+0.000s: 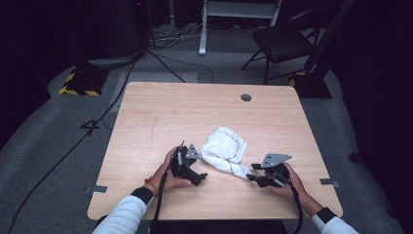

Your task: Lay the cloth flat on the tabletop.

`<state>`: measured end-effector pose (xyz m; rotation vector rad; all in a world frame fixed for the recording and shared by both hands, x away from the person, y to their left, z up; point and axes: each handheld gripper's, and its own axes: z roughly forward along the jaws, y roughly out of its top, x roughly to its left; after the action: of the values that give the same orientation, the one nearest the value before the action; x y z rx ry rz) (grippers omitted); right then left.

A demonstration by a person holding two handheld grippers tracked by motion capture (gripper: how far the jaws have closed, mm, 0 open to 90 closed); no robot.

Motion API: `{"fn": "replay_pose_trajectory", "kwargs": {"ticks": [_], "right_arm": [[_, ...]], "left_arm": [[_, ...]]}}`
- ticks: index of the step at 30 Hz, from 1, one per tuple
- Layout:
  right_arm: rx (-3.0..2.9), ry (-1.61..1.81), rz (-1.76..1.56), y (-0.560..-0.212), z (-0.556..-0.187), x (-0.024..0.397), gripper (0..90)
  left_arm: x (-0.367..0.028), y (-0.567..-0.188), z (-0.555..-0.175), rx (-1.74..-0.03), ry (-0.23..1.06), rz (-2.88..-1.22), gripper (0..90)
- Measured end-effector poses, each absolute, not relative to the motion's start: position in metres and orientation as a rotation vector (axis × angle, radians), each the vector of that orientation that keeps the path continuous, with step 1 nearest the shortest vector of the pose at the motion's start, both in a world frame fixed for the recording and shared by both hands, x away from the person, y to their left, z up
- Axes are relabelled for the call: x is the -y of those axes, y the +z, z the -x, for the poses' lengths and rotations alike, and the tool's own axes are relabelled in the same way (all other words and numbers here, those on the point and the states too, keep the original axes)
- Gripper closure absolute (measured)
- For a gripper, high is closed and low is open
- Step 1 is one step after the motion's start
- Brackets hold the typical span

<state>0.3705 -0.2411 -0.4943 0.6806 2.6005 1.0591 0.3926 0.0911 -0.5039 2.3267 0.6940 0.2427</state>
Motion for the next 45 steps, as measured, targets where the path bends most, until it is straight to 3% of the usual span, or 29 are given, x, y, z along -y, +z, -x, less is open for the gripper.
{"fn": "replay_pose_trajectory", "kwargs": {"ticks": [5, 6, 7, 9, 15, 23, 26, 28, 29, 34, 36, 38, 41, 45], "right_arm": [[-2.617, 1.084, -0.651, -0.495, -0.370, 0.238, 65.1], [-2.617, 1.084, -0.651, -0.495, -0.370, 0.238, 65.1], [-2.612, 1.087, -0.653, -0.495, -0.370, 0.238, 66.4], [-2.614, 1.088, -0.642, -0.495, -0.372, 0.237, 74.3], [-2.614, 1.068, -0.626, -0.494, -0.372, 0.239, 84.3], [-2.619, 1.061, -0.629, -0.493, -0.373, 0.244, 87.6], [-2.614, 1.063, -0.627, -0.492, -0.373, 0.246, 89.0], [-2.603, 1.067, -0.627, -0.491, -0.373, 0.248, 89.3], [-2.603, 1.067, -0.627, -0.491, -0.373, 0.248, 89.3], [-2.589, 1.069, -0.634, -0.489, -0.373, 0.252, 89.5], [-2.591, 1.070, -0.632, -0.488, -0.373, 0.252, 89.6], [-2.589, 1.063, -0.639, -0.488, -0.373, 0.253, 89.6], [-2.585, 1.052, -0.643, -0.487, -0.373, 0.255, 89.8], [-2.578, 1.049, -0.640, -0.486, -0.373, 0.257, 89.9]], "left_arm": [[-0.085, -0.495, -0.391, -0.698, 0.223, -2.326, 21.7], [-0.084, -0.494, -0.391, -0.686, 0.229, -2.326, 21.7], [-0.083, -0.493, -0.390, -0.685, 0.243, -2.326, 15.3], [-0.082, -0.484, -0.391, -0.668, 0.248, -2.304, 19.5], [-0.070, -0.465, -0.393, -0.616, 0.303, -2.224, 17.8], [-0.029, -0.461, -0.403, -0.463, 0.330, -2.274, 24.7], [-0.022, -0.463, -0.407, -0.446, 0.313, -2.276, 30.7], [-0.016, -0.468, -0.412, -0.437, 0.343, -2.322, 41.3], [-0.014, -0.470, -0.413, -0.428, 0.341, -2.344, 41.3], [-0.014, -0.478, -0.420, -0.416, 0.324, -2.367, 68.3], [-0.016, -0.479, -0.421, -0.402, 0.356, -2.373, 71.4], [-0.019, -0.478, -0.422, -0.401, 0.359, -2.363, 80.5], [-0.028, -0.469, -0.421, -0.376, 0.391, -2.341, 85.8], [-0.035, -0.461, -0.418, -0.358, 0.431, -2.323, 86.3]]}}
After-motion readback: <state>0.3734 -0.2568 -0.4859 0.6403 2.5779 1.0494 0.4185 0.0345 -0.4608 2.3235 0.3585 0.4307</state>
